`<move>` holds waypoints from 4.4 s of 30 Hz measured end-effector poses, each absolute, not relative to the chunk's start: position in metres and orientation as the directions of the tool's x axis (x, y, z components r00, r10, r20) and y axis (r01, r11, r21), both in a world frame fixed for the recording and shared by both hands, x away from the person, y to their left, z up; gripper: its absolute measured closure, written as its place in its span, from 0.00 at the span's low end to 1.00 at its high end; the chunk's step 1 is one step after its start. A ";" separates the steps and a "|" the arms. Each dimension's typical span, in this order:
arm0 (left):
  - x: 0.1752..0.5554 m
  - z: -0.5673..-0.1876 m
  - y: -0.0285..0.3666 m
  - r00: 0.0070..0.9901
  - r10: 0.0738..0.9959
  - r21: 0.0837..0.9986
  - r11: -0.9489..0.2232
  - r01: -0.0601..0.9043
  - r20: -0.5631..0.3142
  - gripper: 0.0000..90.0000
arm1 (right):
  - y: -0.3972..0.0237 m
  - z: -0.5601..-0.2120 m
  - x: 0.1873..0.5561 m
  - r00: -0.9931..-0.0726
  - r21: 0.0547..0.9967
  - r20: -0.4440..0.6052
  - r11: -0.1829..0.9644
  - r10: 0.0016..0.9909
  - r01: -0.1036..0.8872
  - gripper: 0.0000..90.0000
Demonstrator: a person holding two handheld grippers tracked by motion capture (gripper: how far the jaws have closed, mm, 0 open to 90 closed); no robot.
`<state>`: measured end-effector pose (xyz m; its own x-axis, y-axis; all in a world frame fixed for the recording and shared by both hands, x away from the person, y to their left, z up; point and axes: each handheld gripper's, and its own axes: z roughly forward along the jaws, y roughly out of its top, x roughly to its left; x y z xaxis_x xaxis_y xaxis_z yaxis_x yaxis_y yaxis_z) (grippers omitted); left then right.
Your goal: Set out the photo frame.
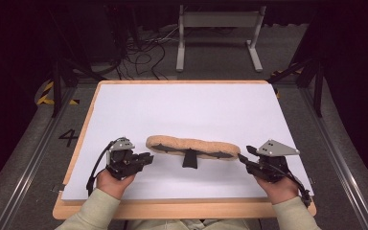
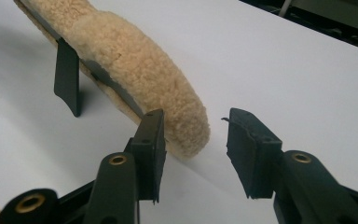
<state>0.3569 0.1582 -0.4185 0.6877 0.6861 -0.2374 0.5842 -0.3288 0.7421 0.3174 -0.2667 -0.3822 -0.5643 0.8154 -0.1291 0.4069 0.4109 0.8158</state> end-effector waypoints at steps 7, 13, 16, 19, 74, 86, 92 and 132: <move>0.365 -0.428 0.147 0.699 0.698 0.751 -0.379 0.541 -0.152 1.00 | -0.276 -0.383 0.318 -0.537 0.845 -0.133 0.379 0.833 0.379 0.72; 0.371 -0.432 0.143 0.693 0.705 0.748 -0.379 0.544 -0.147 1.00 | -0.291 -0.387 0.327 -0.499 0.850 -0.094 0.331 0.862 0.411 0.83; 0.375 -0.435 0.142 0.687 0.711 0.751 -0.371 0.546 -0.148 1.00 | -0.295 -0.392 0.332 -0.491 0.839 -0.079 0.323 0.868 0.437 0.96; 0.378 -0.438 0.141 0.678 0.722 0.755 -0.366 0.545 -0.139 1.00 | -0.295 -0.393 0.335 -0.490 0.833 -0.083 0.331 0.868 0.443 1.00; 0.425 -0.441 0.148 0.590 0.785 0.779 -0.246 0.577 -0.189 1.00 | -0.254 -0.394 0.325 -0.669 0.779 -0.089 0.470 0.738 0.415 1.00; 0.401 -0.429 0.142 0.651 0.741 0.791 -0.297 0.535 -0.162 1.00 | -0.249 -0.394 0.314 -0.700 0.775 -0.067 0.480 0.711 0.412 1.00; 0.375 -0.423 0.126 0.732 0.666 0.787 -0.373 0.492 -0.143 1.00 | -0.243 -0.394 0.304 -0.730 0.771 -0.054 0.493 0.681 0.403 1.00; 0.366 -0.460 0.045 0.804 0.567 0.686 -0.515 0.515 -0.177 1.00 | -0.227 -0.396 0.297 -0.756 0.765 -0.076 0.524 0.650 0.374 1.00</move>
